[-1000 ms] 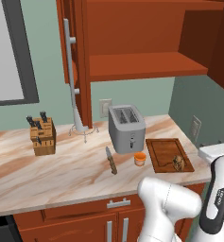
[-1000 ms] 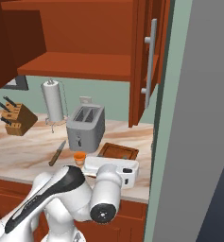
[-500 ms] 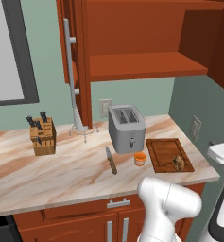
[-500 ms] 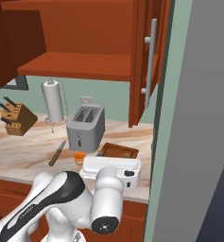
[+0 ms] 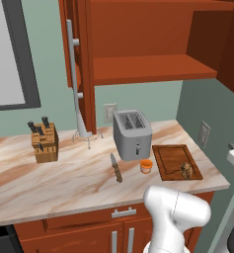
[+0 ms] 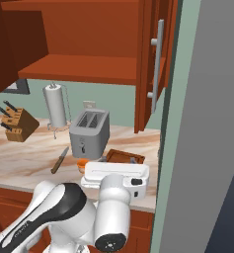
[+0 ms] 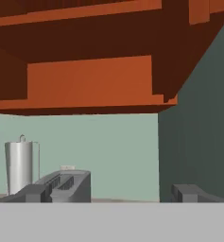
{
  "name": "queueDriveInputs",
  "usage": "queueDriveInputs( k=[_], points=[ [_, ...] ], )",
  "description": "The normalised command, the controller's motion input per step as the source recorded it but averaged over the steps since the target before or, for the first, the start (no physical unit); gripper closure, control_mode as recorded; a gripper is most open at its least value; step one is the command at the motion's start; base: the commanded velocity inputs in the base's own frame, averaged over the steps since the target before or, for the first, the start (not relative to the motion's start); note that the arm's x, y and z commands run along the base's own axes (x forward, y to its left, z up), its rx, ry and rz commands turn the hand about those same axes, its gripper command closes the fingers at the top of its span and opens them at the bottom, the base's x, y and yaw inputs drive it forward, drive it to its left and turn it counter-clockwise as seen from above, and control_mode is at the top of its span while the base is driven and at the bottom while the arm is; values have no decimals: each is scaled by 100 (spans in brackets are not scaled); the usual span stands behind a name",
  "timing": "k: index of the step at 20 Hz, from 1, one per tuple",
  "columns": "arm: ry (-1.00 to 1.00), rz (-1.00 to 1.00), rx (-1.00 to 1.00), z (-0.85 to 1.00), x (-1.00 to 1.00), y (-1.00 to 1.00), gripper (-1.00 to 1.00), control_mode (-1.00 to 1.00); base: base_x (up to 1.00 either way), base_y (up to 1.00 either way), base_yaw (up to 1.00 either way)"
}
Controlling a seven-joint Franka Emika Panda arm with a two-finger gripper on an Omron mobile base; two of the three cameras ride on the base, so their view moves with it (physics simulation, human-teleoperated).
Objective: Pick the bread, place it on the cutting board, pick the jam, place it on the counter, and close the cabinet.
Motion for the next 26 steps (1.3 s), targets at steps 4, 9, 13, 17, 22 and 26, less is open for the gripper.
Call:
queueDriveInputs(
  k=[4, 9, 13, 17, 22, 26],
  points=[
    [-4, 0, 0, 34, -23, 0, -100, -100, 0, 0, 0],
    [-5, 0, 0, 37, -26, 0, -100, -100, 0, 0, 0],
    [-7, 0, 0, 25, -33, 0, -100, -100, 0, 0, 0],
    [-7, 0, 0, 27, -31, -1, -100, -100, 0, 0, 0],
    [-7, 0, 0, 30, -21, -1, -100, -100, 0, 0, 0],
    [-7, 0, 0, 33, -18, 0, -100, -100, 0, 0, 0]
  ],
)
